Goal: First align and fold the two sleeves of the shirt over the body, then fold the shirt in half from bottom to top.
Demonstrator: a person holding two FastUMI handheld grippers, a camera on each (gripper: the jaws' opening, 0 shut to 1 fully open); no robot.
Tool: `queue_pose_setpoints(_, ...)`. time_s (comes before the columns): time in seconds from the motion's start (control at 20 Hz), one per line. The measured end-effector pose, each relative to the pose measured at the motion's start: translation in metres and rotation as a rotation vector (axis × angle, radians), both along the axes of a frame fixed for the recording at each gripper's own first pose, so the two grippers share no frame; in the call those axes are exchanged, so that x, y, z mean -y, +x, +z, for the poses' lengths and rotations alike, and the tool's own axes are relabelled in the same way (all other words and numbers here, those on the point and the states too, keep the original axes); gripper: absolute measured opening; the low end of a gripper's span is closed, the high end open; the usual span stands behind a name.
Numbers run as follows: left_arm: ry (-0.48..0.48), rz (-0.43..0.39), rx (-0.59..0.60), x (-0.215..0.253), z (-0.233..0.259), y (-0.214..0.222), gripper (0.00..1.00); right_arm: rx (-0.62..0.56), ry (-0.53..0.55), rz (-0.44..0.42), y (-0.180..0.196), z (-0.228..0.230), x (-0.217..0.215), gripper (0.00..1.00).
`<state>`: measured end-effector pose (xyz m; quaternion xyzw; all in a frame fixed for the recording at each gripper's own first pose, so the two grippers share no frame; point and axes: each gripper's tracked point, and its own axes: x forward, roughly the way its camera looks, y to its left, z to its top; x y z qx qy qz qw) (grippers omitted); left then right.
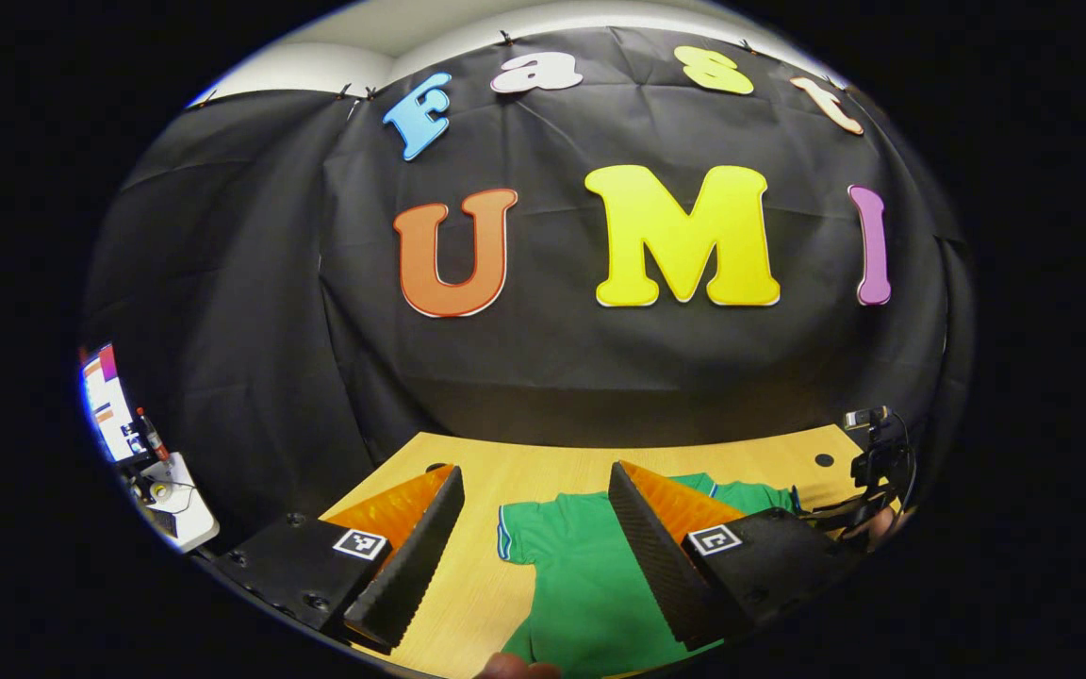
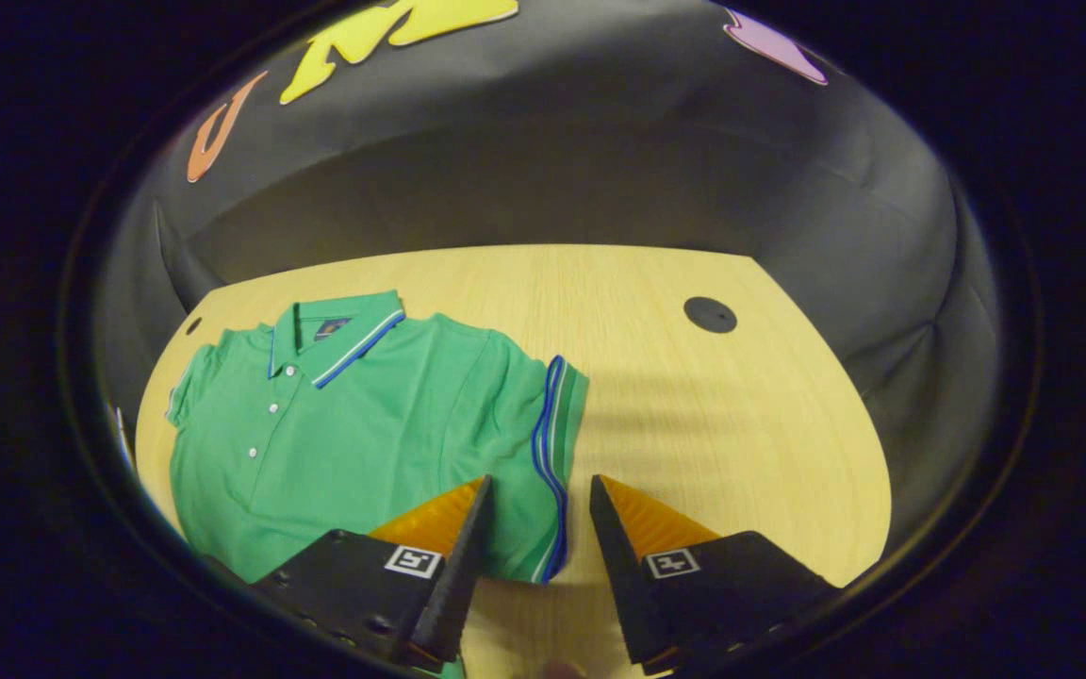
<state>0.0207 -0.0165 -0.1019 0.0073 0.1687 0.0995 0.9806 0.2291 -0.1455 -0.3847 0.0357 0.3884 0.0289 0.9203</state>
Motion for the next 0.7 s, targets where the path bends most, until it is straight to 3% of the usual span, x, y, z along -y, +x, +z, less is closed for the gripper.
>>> queue_pose_setpoints(0.1,-0.007,0.003,-0.013,0.001,-0.005,0.0,1.0,0.006,0.013,-0.011,0.003,0.0,0.002,0.48)
queue_pose_setpoints(0.15,-0.009,0.001,-0.016,0.003,-0.005,0.002,1.0,0.002,0.024,-0.011,0.004,0.001,0.003,0.34)
queue_pose_setpoints(0.2,-0.011,-0.004,-0.017,0.005,-0.006,0.002,1.0,0.0,0.027,-0.007,0.004,0.0,0.003,0.33)
queue_pose_setpoints(0.3,-0.009,-0.014,-0.014,0.009,-0.004,0.006,1.0,-0.016,0.046,-0.008,-0.001,0.005,0.001,0.07)
queue_pose_setpoints(0.7,-0.019,-0.036,-0.008,0.017,-0.007,0.005,1.0,0.012,0.06,-0.013,0.005,0.027,-0.003,0.0)
